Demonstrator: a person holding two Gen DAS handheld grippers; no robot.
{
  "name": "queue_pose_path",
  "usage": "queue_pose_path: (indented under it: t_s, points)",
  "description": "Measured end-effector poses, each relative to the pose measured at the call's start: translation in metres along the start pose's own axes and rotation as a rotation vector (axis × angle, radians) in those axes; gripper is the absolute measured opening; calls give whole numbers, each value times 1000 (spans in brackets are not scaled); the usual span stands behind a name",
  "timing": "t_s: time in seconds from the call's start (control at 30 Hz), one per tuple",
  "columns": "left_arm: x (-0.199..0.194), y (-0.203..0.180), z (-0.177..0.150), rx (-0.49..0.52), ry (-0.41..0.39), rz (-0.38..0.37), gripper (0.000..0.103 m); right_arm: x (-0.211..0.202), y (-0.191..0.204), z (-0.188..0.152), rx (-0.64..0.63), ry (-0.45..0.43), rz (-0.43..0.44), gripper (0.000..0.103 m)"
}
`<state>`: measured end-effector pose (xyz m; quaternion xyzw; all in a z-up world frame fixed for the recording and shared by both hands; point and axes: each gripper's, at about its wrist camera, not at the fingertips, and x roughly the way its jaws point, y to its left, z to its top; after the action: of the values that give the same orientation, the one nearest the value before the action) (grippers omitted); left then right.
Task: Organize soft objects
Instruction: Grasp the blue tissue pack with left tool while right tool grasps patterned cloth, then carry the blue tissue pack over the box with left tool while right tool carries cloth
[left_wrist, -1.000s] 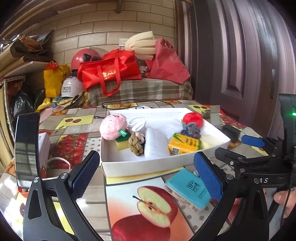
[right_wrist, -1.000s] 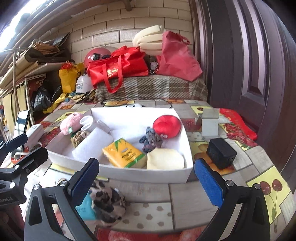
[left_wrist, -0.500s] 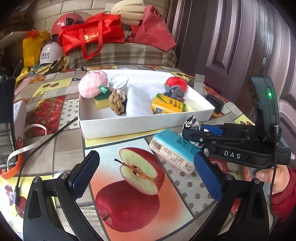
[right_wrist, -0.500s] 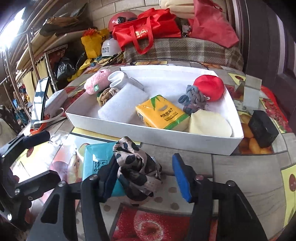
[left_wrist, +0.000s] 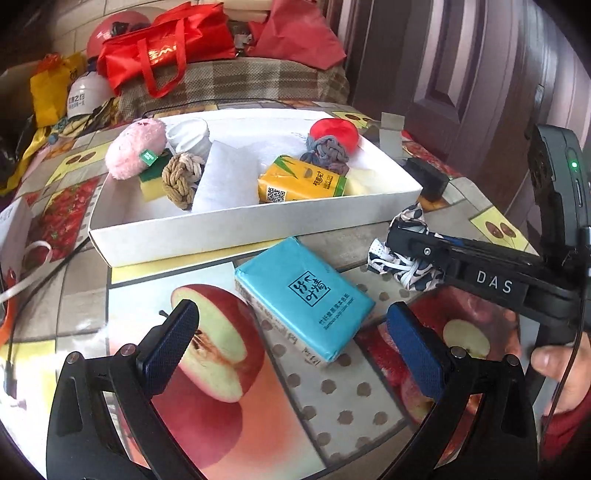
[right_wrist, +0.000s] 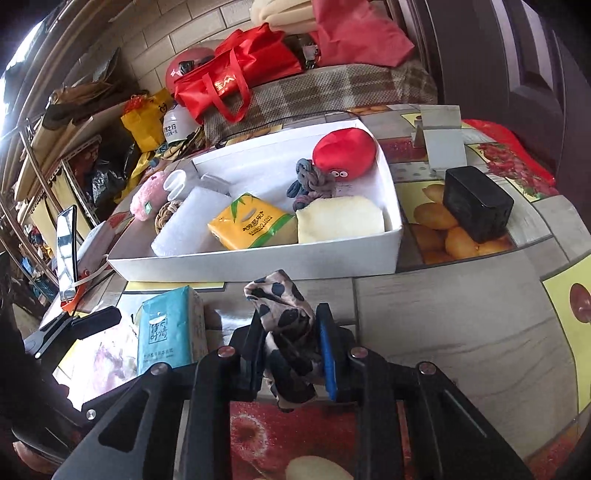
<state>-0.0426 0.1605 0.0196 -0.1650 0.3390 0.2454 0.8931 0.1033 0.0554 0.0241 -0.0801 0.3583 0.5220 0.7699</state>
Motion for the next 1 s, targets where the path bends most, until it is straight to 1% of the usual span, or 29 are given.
queue_pose_path:
  t_s: [0.03,0.17,0.2,0.23,0.3,0.43,0.5,0.57,0.6,0.73,0.8,0.9,1.0]
  points:
    - [1,-5,1,-10,0,13,103,-1,-2,0,11,-2,-3,25]
    - [14,-18,10,-23,1,129,103,-5,-16,1,86,-24,-34,25]
    - [18,-19,12,-19,12,145,95,-6,-19,1,105,-27,-37,25]
    - [23,-19,13,-13,31,145,84,-6,-21,0,117,-30,-38,25]
    - [29,-14,12,-21,64,116,49,-7,-21,0,121,-33,-42,25]
    - [21,-10,7,7,54,53,49,-10,-14,-1,90,-44,-54,25]
    - [10,-7,4,8,15,11,49,-12,-12,-1,80,-57,-55,25]
    - [-1,-6,3,12,-33,5,49,-16,-10,-1,69,-80,-55,25]
    - [-9,-3,1,10,-70,-10,49,-19,-8,-2,61,-98,-60,25]
    - [-36,1,-3,8,-202,14,49,-34,5,-7,3,-166,-97,25]
    - [-47,1,-7,17,-260,44,49,-42,13,-11,-31,-199,-117,25]
    - [-63,-3,-14,48,-341,78,49,-53,26,-19,-81,-244,-138,25]
    - [-74,-7,-20,79,-398,107,49,-66,40,-29,-129,-292,-158,25]
